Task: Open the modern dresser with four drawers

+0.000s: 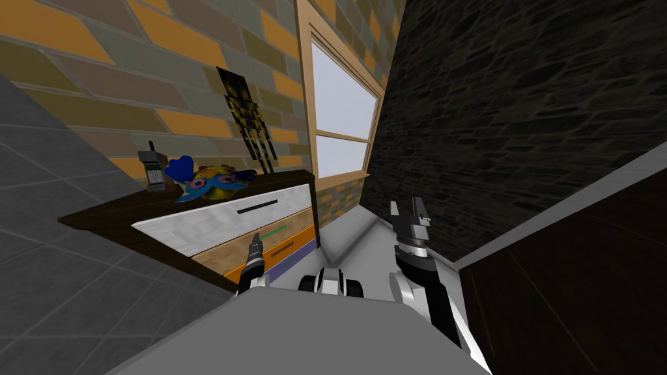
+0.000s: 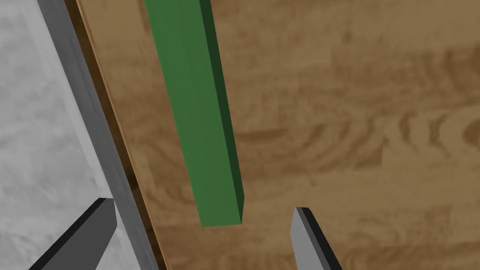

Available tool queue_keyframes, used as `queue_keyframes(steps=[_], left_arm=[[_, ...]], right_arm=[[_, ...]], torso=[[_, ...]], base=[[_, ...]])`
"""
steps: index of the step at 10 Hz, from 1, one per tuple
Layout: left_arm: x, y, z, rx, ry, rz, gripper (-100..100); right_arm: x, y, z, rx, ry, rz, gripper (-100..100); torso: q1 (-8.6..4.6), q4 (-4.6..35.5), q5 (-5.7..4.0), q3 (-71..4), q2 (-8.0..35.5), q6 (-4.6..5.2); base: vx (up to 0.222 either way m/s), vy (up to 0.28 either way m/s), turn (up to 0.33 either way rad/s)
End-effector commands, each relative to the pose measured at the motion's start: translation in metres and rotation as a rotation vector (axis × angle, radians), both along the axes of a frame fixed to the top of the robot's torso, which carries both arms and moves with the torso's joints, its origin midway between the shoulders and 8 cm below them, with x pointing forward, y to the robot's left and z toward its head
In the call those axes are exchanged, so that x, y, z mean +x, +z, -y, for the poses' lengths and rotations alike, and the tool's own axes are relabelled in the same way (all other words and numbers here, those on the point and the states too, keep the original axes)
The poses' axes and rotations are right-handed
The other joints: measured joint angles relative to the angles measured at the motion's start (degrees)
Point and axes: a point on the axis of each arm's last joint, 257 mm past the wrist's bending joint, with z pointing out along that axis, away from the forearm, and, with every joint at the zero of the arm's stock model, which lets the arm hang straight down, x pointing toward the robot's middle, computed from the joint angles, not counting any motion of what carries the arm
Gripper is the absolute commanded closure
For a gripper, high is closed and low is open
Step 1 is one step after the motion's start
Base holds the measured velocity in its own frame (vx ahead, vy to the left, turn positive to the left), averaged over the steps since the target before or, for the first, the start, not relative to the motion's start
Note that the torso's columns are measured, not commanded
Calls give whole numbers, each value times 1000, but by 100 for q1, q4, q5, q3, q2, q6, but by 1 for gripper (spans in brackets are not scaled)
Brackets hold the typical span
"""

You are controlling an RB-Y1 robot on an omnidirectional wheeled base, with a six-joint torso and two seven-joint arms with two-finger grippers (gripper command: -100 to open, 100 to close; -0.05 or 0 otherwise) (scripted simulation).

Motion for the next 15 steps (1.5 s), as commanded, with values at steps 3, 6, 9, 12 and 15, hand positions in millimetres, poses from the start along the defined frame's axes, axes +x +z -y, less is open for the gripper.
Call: queue_keyframes(steps=[3,6,9,12,15], left_arm=[[4,3,0,1,-6,2,100],[4,2,-1,-5,-7,-4,100],[-2,-9,-19,-32,-10,1,100],[-9,-6,-43,-35,-5,21,100],[2,5,-65,-35,1,9,-100]], right_arm=[[0,0,0,0,0,0,0],[0,0,0,0,0,0,0],[0,0,0,0,0,0,0],[0,0,0,0,0,0,0],[0,0,0,0,0,0,0]], torso=[[-44,15,-17,29,46,0],[-41,20,-27,15,30,2],[-37,7,-6,-2,-7,32],[-13,3,7,-6,-20,46],[-9,2,2,-2,-8,22]], base=[[-104,-87,19],[-125,-126,17],[-52,-111,-54],[-43,-100,-52],[-44,-66,11]])
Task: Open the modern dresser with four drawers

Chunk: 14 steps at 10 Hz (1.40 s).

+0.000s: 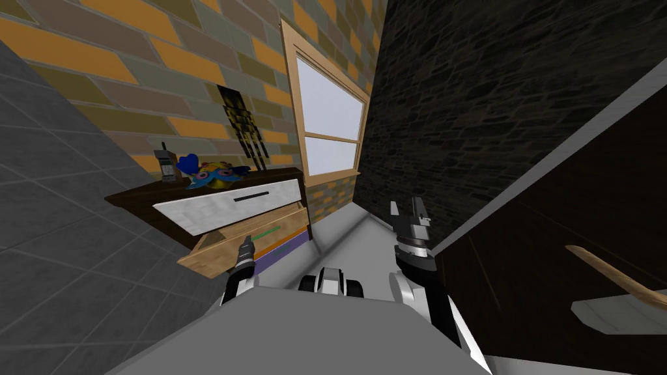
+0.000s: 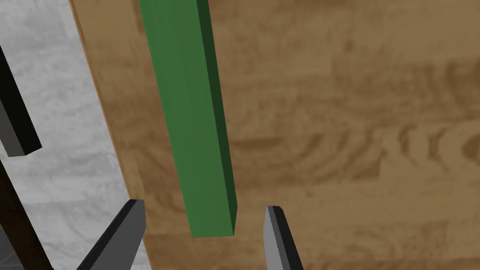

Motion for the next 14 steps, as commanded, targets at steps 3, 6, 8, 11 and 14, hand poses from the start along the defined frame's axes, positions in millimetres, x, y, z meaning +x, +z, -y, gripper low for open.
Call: queue_keyframes(steps=[3,6,8,11,14], left_arm=[[26,25,-30,-2,-8,-4,-100],[41,43,-48,-2,-11,-3,-100],[40,40,-48,-9,-10,-13,-100],[39,37,-48,-15,-10,-20,0],[39,36,-48,-18,-9,-23,0]], right_arm=[[0,0,0,0,0,0,0],[0,0,0,0,0,0,0],[0,0,0,0,0,0,0],[0,0,0,0,0,0,0],[0,0,0,0,0,0,0]], torso=[[3,3,-5,10,19,-21],[10,3,-3,10,20,-21],[-9,18,-32,7,21,-22],[-6,9,-15,12,25,-22],[0,5,-10,10,20,-22]], base=[[-42,-75,21],[-50,-59,15],[-6,-11,-13],[0,0,0],[0,0,0]])
